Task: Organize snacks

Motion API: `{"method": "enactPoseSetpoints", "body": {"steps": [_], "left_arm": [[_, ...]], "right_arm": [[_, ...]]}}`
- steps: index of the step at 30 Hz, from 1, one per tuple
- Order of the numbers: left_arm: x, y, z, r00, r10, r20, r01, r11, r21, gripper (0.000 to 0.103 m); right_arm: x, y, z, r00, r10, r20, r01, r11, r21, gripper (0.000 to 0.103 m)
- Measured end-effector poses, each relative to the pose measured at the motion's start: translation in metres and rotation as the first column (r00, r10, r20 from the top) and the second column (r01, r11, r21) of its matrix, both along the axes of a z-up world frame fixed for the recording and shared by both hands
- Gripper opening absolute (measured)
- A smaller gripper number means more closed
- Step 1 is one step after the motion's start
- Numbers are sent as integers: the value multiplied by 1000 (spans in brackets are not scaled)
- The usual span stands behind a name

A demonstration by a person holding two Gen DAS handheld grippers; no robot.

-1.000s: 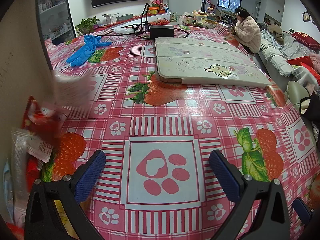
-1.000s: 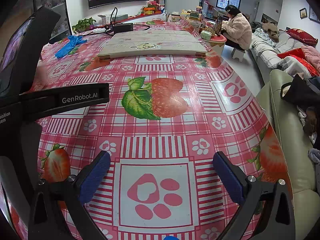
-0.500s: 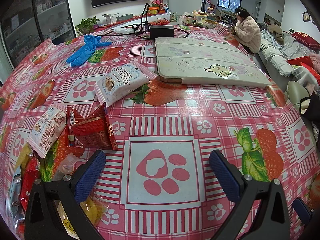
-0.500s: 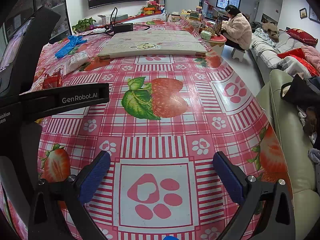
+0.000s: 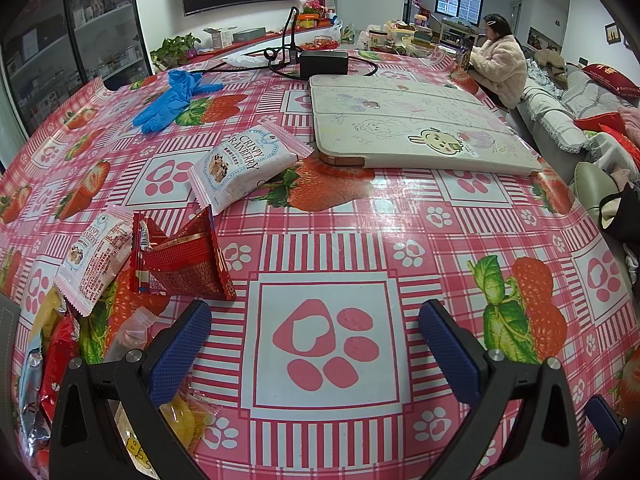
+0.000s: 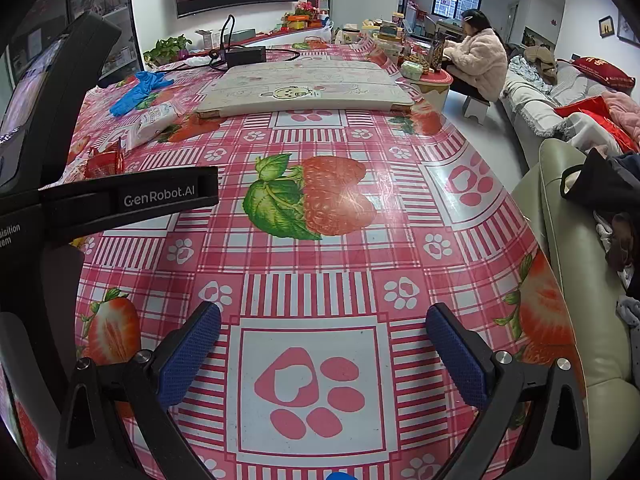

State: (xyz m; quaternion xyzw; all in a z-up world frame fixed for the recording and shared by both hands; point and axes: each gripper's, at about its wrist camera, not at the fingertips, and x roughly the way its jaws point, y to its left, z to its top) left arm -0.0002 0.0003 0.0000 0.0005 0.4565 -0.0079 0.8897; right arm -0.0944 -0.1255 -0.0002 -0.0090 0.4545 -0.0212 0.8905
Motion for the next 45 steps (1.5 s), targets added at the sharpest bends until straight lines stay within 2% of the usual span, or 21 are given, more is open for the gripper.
{"method": "enactPoseSetpoints", "body": {"steps": [28, 31, 33, 39, 42, 45], "left_arm": [[0, 0, 0, 1000, 0, -1, 0, 1000, 3, 103], [-1, 1, 2, 999, -33, -42, 33, 999, 3, 103], [-4, 7, 11, 997, -22, -71, 23, 1000, 18, 103], [-65, 41, 61, 992, -50, 117, 49, 999, 8, 103], [-91, 71, 70, 987, -31, 156, 26, 999, 34, 103], [-104, 111, 55, 991, 20, 135, -31, 996, 80, 103]], "right_arm": [[0, 0, 0, 1000, 0, 0, 0, 1000, 0, 103], [0, 0, 0, 1000, 0, 0, 0, 1000, 0, 103], [0, 0, 0, 1000, 0, 0, 0, 1000, 0, 103], [0, 0, 0, 1000, 0, 0, 0, 1000, 0, 103], [0, 0, 1, 1000, 0, 0, 0, 1000, 0, 103], [0, 0, 1, 1000, 0, 0, 0, 1000, -1, 103]]}}
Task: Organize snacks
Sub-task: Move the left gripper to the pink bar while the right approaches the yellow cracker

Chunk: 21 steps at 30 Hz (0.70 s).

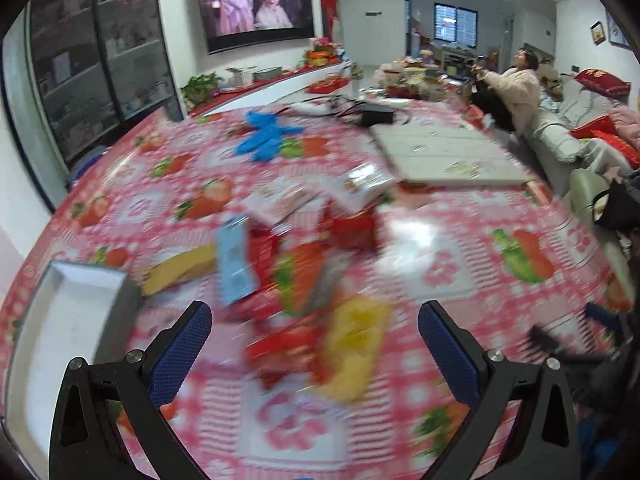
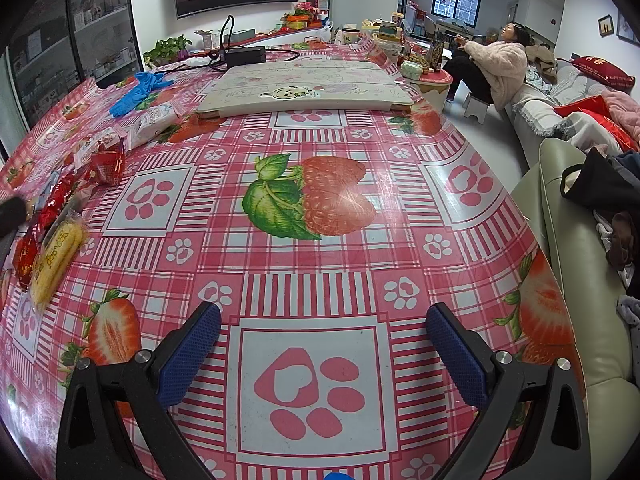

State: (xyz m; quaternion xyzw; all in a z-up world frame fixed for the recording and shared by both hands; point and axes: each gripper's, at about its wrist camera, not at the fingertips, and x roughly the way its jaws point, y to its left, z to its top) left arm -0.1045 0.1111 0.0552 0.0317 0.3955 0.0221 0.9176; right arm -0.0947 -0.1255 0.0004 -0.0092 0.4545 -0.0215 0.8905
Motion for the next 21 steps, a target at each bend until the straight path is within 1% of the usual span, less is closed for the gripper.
{"method": "enactPoseSetpoints", "body": {"steps": [1, 2, 3, 5, 7, 8, 9, 10, 12, 15, 16, 18, 20, 21], "left_arm": [[-4, 7, -4, 1000, 18, -12, -18, 1000, 13, 103], [-2, 21, -12, 998, 51, -43, -50, 998, 33, 103], [1, 30, -17, 995, 69, -65, -67, 997, 37, 103], [4, 48, -21, 994, 69, -81, -68, 998, 15, 103], [9, 55, -21, 996, 55, -73, -53, 998, 31, 103], [13, 56, -20, 997, 37, -62, -33, 998, 59, 103], [14, 58, -20, 998, 24, -51, -20, 997, 75, 103], [16, 60, -20, 999, 6, -42, -2, 997, 80, 103], [19, 65, -21, 998, -30, -61, 34, 998, 58, 103], [25, 69, -26, 992, -63, -112, 63, 998, -1, 103], [26, 69, -27, 991, -69, -114, 68, 998, -14, 103], [25, 72, -28, 991, -78, -113, 74, 996, -44, 102], [26, 81, -32, 993, -29, -111, 23, 999, -48, 103], [27, 87, -34, 993, -19, -118, 10, 997, -78, 103]], "right_arm": [[0, 0, 0, 1000, 0, 0, 0, 1000, -1, 103], [0, 0, 0, 1000, -1, 0, 1, 1000, -3, 103], [0, 0, 1, 1000, -1, -1, 1, 1000, -4, 103], [0, 0, 1, 1000, -3, -13, 3, 1000, -4, 103], [5, 2, 4, 996, -46, -76, 46, 999, 4, 103], [8, 5, 4, 992, -65, -112, 67, 998, 21, 103], [10, 11, 7, 990, -53, -130, 63, 995, 77, 103], [11, 18, 10, 991, -22, -133, 42, 988, 152, 103], [16, 42, 16, 989, 38, -145, -1, 968, 250, 103], [28, 84, 18, 982, 106, -155, -65, 965, 253, 103], [34, 103, 17, 978, 132, -160, -89, 964, 250, 103], [41, 122, 14, 973, 160, -166, -112, 957, 267, 103], [50, 135, 10, 972, 171, -161, -117, 948, 297, 103], [52, 137, 9, 974, 163, -159, -113, 952, 284, 103]]}}
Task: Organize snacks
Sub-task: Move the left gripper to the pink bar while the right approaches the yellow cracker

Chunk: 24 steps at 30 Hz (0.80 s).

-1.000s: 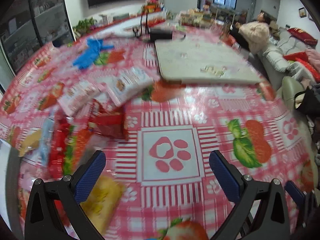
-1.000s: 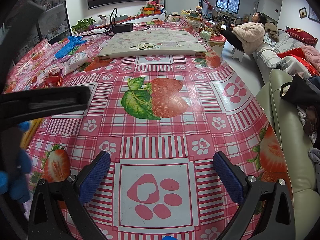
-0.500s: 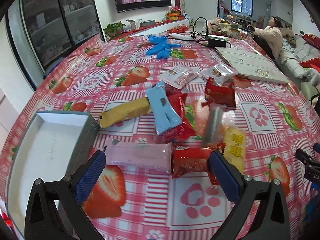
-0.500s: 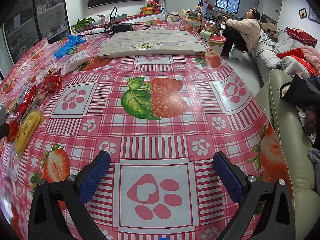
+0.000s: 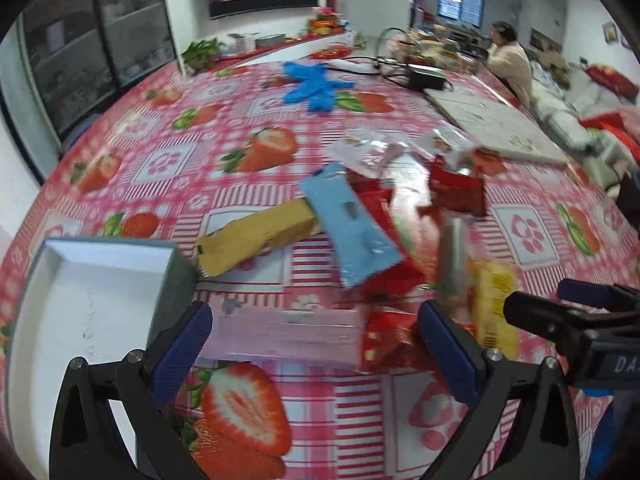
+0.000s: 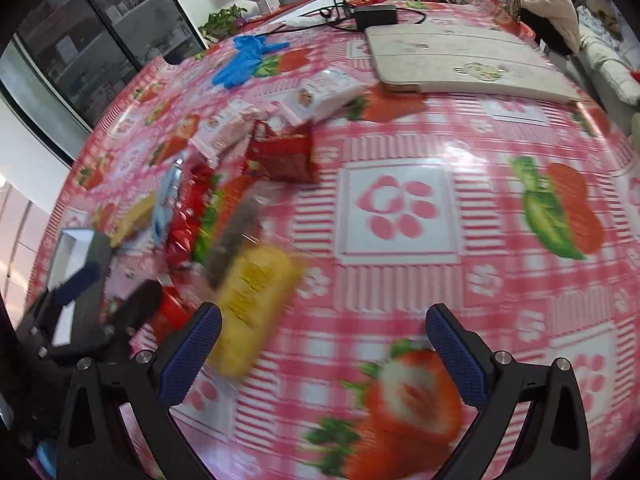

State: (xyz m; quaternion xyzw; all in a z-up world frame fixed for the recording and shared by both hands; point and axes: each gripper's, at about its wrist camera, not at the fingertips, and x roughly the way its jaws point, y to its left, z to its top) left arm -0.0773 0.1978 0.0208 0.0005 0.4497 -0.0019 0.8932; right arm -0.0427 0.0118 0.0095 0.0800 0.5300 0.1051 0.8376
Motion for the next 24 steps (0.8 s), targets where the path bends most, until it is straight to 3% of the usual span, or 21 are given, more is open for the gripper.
{"method": "enactPoseSetpoints", "body": {"steps": [1, 2, 3, 12, 17, 21, 24], "left_arm": [[1, 7, -3, 1000, 11, -17, -12, 999, -48, 103], [1, 16, -8, 999, 15, -42, -21, 989, -143, 103], [0, 18, -7, 999, 16, -33, -21, 987, -159, 103], [10, 14, -10, 997, 38, -62, -43, 996, -83, 103], [9, 22, -7, 998, 31, -54, -37, 994, -100, 103], [12, 16, -14, 996, 61, -68, -62, 998, -16, 103], [8, 3, -22, 997, 39, -65, -37, 999, 36, 103]], "right_arm": [[3, 1, -1, 1000, -3, 6, 3, 1000, -28, 103], [6, 3, -2, 1000, -1, 7, 2, 998, -69, 103], [8, 5, -4, 1000, 8, 7, -8, 995, -102, 103], [9, 8, -3, 999, 39, 26, -35, 993, -117, 103], [9, 9, -2, 1000, 16, 21, -13, 993, -118, 103], [6, 26, -1, 993, 93, 77, -79, 982, -173, 103], [3, 14, -1, 991, 113, 71, -101, 982, -157, 103]]}}
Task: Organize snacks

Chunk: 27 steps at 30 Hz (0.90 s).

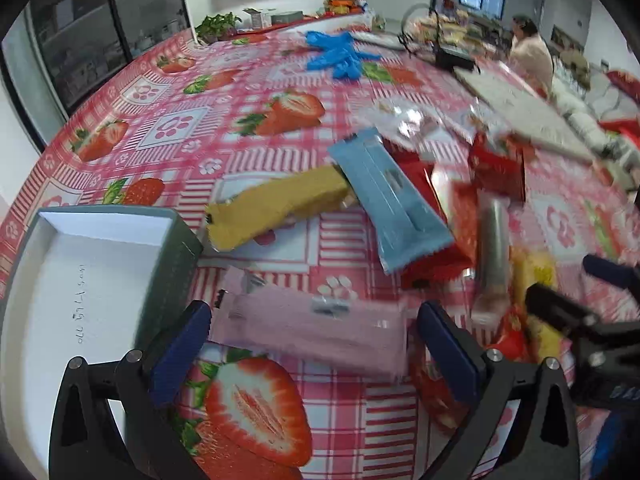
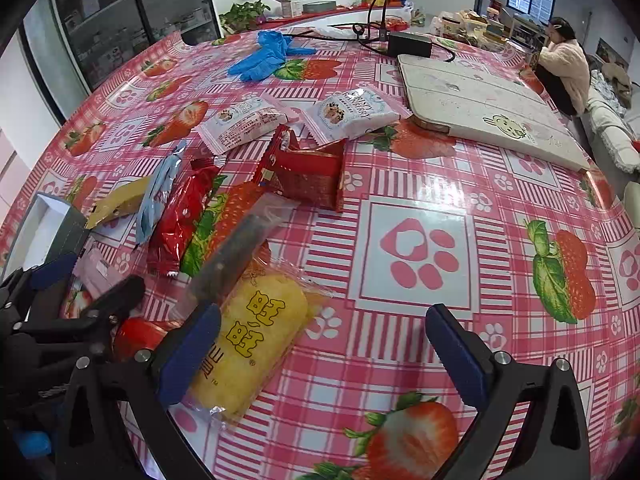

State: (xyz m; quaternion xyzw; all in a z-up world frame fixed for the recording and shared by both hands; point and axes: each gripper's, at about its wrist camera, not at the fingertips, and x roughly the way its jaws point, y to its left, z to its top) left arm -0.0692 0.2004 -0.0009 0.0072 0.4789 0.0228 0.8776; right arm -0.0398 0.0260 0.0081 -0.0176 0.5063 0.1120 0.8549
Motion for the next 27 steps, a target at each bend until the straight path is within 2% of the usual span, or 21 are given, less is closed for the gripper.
{"method": "enactPoseSetpoints", "body": {"steps": [4, 8, 13, 17, 18, 20, 25, 27], "left_arm": [[-17, -18, -2, 997, -73, 14, 74, 997, -37, 103], [-31, -31, 5, 992, -121, 38, 121, 993, 9, 103], [-22, -25, 8, 991, -131, 26, 130, 991, 39, 103], [-9, -25, 6, 984, -176, -4, 176, 984, 40, 103], [-5, -26, 1, 981, -191, -27, 192, 981, 25, 103], [0, -21, -1, 979, -202, -5, 202, 979, -34, 103], [-5, -27, 1, 983, -181, -22, 180, 984, -8, 103], [-16, -35, 1, 977, -215, -8, 215, 977, 12, 103]], "right_arm": [[-8, -38, -1, 998, -60, -20, 61, 998, 24, 103], [-29, -71, -1, 997, -81, 21, 80, 996, 42, 103], [-45, -77, -1, 993, -70, 94, 65, 996, 54, 103], [-47, -78, -2, 991, -75, 113, 69, 996, 60, 103], [-47, -78, -2, 991, -75, 115, 68, 996, 60, 103], [-47, -78, -2, 990, -76, 116, 69, 996, 60, 103], [-49, -77, -3, 990, -78, 121, 71, 996, 61, 103], [-49, -77, -3, 989, -78, 122, 71, 996, 61, 103]]}}
